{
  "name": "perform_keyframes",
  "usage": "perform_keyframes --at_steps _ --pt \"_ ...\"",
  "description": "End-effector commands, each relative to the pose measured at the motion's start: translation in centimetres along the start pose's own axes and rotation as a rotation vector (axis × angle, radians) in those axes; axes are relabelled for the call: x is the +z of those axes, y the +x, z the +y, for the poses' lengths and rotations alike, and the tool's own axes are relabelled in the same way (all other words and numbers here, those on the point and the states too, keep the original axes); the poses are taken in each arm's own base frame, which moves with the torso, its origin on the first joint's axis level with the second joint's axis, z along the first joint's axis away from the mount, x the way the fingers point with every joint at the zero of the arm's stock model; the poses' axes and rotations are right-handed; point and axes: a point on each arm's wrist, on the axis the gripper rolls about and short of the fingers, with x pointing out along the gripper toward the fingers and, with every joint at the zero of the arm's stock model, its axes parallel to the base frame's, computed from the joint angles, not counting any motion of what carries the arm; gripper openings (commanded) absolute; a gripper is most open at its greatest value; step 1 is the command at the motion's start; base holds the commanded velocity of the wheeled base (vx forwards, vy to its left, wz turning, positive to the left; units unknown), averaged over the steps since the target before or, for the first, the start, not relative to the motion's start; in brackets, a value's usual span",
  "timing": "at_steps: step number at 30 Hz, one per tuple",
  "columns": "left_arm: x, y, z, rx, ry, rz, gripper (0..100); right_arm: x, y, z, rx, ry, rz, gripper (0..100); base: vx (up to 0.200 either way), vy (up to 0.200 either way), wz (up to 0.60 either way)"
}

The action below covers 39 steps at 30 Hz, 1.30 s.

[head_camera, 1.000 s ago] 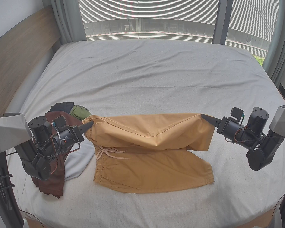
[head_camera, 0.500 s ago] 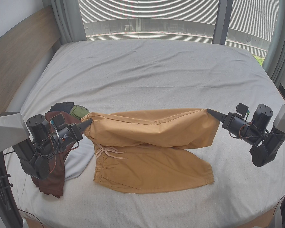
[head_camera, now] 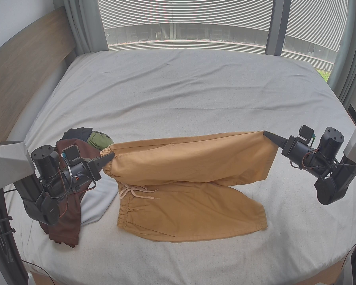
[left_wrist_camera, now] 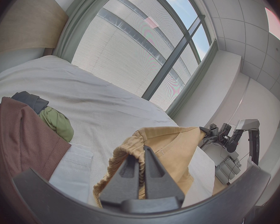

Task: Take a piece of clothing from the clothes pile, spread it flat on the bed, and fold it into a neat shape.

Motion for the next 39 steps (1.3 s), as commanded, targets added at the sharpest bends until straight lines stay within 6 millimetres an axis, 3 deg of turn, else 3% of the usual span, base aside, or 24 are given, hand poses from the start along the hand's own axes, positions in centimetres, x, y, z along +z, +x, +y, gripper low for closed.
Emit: perform_keyframes --at_steps 1,8,18,39 --pt "-0.1 0.1 0.1 0.001 0.000 0.001 0 0.3 -0.1 0.1 0.001 -0.004 -0.007 0 0.000 0.000 0.00" --pt "0.1 0.1 0.2 0.002 0.004 -0.005 0 0.5 -0.1 0.4 0.006 -0.010 -0.011 0 0.000 0.000 0.00" --pt "0.5 -0.1 0.6 0.013 0.008 -0.019 0 1.7 -0.6 2.3 0.040 -0.039 -0.038 0 0.000 0.000 0.00" --pt "0.3 -0.1 1.3 0.032 0.005 -0.021 0 1.4 -0.7 1.6 0.023 -0.034 -0.032 0 0.000 0.000 0.00"
